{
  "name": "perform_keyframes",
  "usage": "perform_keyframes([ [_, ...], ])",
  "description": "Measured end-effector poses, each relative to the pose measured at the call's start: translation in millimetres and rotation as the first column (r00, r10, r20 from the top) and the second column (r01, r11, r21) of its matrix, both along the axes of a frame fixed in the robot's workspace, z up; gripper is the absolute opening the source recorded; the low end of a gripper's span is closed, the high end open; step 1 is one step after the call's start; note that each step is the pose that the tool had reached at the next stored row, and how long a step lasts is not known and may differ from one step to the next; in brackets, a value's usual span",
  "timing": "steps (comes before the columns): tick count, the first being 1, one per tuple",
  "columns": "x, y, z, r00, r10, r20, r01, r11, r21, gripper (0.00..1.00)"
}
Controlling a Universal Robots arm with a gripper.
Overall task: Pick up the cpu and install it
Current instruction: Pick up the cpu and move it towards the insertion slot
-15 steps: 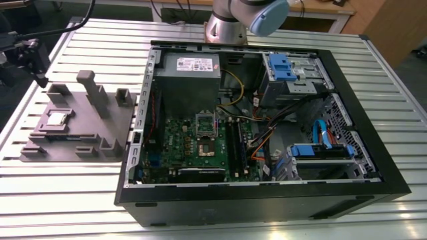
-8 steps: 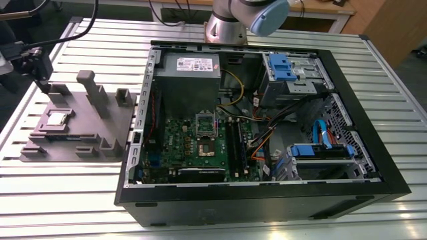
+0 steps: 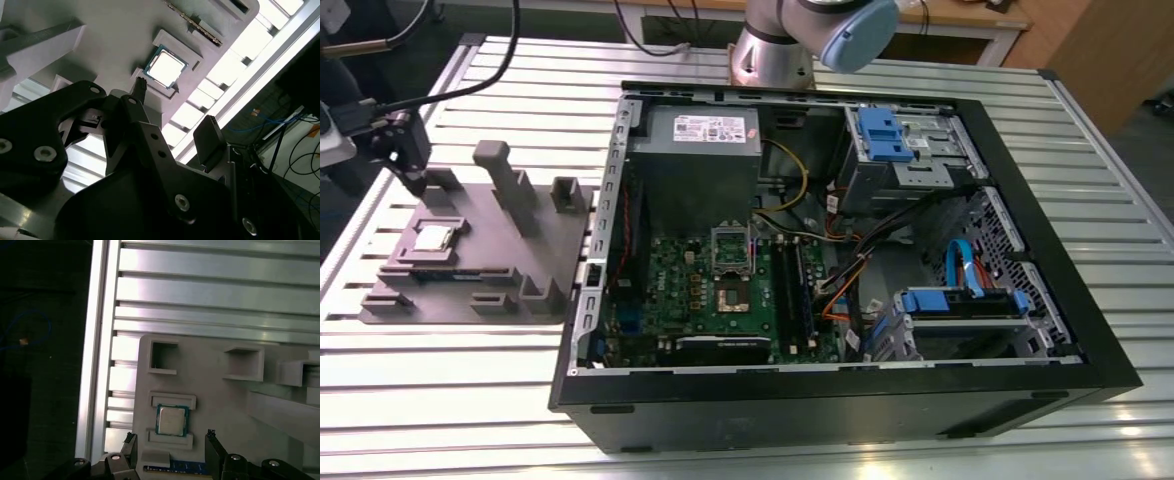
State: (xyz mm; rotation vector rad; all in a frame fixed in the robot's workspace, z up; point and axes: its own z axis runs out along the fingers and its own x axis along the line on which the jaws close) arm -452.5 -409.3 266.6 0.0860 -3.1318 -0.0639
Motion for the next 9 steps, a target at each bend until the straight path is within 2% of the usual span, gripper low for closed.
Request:
perform_keyframes([
  [3, 0.0, -0.2, -4.6, 1.0, 0.0, 0.0, 0.0, 1.0, 0.0001, 0.65],
  [7, 0.0, -0.2, -5.4, 1.0, 0.0, -0.0001, 0.0, 1.0, 0.0, 0.65],
  [9, 0.0, -0.3, -5.9, 0.9999, 0.0, 0.0107, 0.0, 1.0, 0.0001, 0.65],
])
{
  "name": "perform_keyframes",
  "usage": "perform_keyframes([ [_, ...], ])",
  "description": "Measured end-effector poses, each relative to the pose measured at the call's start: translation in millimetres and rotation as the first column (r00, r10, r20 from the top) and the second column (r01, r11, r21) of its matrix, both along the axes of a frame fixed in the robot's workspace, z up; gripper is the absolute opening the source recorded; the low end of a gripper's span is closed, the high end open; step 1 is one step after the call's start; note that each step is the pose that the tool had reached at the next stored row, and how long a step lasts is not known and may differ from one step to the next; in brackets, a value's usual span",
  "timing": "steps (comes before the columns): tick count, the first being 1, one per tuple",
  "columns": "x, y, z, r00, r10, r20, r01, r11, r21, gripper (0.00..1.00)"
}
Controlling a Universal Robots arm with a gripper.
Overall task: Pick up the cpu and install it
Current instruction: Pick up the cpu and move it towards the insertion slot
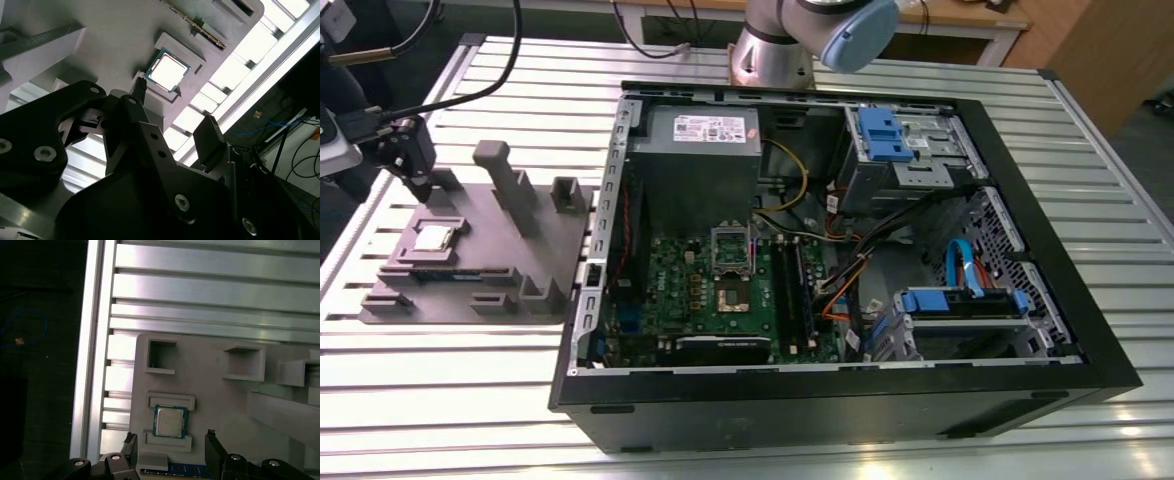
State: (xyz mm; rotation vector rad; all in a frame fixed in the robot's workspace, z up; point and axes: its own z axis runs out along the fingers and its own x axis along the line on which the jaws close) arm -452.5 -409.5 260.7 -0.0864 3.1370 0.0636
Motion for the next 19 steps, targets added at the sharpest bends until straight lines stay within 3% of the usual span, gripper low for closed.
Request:
perform_keyframes([
  [11, 0.0, 0.0, -0.6, 1.0, 0.0, 0.0013, 0.0, 1.0, -0.0005, 0.65],
  [19, 0.0, 0.0, -14.2, 1.0, 0.0, 0.0012, 0.0, 1.0, -0.0015, 0.65],
])
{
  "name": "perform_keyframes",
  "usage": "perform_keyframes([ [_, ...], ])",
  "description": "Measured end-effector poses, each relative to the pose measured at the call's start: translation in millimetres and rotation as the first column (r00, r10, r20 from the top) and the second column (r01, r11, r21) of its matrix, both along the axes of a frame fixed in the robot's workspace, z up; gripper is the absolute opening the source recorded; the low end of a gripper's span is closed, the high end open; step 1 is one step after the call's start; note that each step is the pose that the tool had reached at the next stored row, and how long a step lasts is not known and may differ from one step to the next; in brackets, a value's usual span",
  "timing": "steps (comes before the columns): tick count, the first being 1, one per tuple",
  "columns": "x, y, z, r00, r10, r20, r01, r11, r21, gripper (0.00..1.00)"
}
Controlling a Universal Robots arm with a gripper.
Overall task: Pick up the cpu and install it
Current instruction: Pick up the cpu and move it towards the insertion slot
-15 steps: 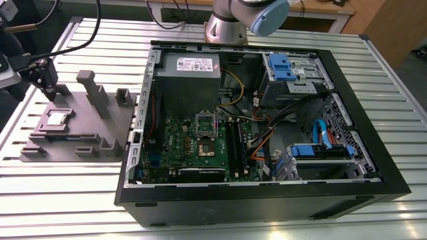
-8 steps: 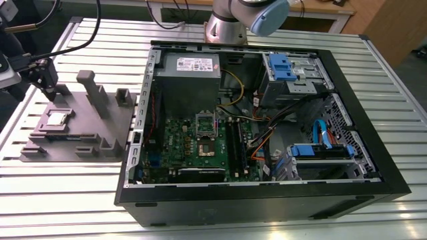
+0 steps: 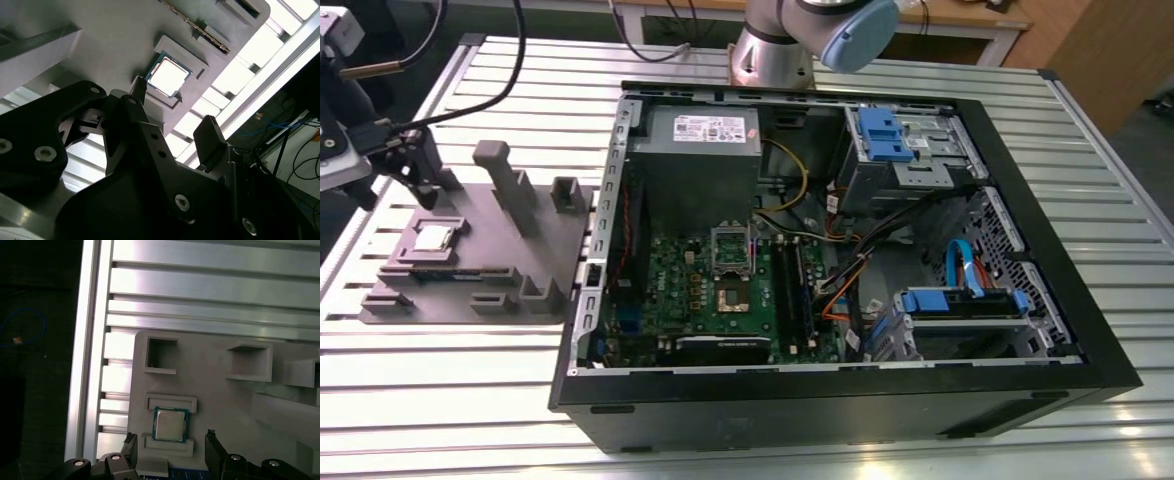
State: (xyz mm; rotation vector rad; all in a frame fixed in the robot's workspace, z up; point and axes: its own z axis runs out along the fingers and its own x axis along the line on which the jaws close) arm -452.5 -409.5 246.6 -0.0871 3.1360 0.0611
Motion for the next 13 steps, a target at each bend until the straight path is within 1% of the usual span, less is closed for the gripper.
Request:
perform_keyframes([
  [6, -0.1, -0.1, -10.9, 0.9999, -0.011, 0.0, 0.011, 0.9999, 0.0, 0.65],
  [10, 0.0, -0.4, -17.9, 0.9999, -0.011, 0.0, 0.011, 0.9999, -0.0001, 0.65],
  [13, 0.0, -0.4, -18.4, 0.9999, -0.011, -0.0002, 0.011, 0.9999, -0.0002, 0.65],
])
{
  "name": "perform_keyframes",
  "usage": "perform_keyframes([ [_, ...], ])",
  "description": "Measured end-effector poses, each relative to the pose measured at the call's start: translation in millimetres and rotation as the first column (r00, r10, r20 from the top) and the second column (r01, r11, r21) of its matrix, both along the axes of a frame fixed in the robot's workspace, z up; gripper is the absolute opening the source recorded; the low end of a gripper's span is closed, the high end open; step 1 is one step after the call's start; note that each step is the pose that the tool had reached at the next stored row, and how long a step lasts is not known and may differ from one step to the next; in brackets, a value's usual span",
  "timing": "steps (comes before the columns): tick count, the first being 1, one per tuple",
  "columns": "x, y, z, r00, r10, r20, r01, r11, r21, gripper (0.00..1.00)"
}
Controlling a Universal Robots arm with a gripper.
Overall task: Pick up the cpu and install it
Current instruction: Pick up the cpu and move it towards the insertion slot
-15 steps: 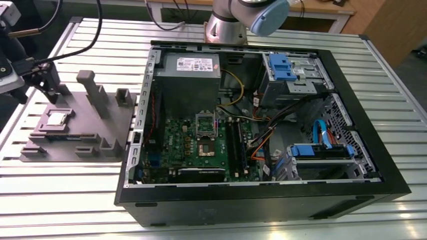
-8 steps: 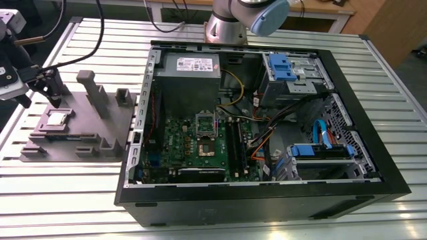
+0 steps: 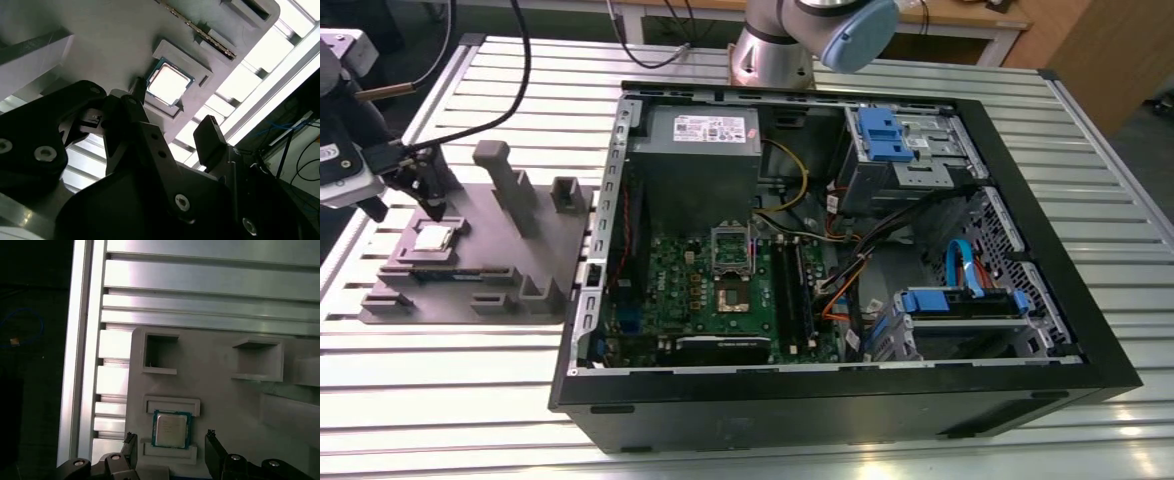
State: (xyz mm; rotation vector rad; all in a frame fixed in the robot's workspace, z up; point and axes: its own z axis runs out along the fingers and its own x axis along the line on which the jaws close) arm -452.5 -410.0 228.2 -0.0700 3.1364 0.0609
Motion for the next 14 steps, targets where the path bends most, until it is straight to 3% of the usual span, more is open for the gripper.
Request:
perform_keyframes([
  [2, 0.1, 0.0, -1.0, 1.0, 0.0, 0.0003, 0.0, 1.0, 0.0002, 0.65],
  [14, 1.3, -1.4, -22.8, 0.9996, -0.027, 0.0005, 0.027, 0.9996, 0.0001, 0.65],
])
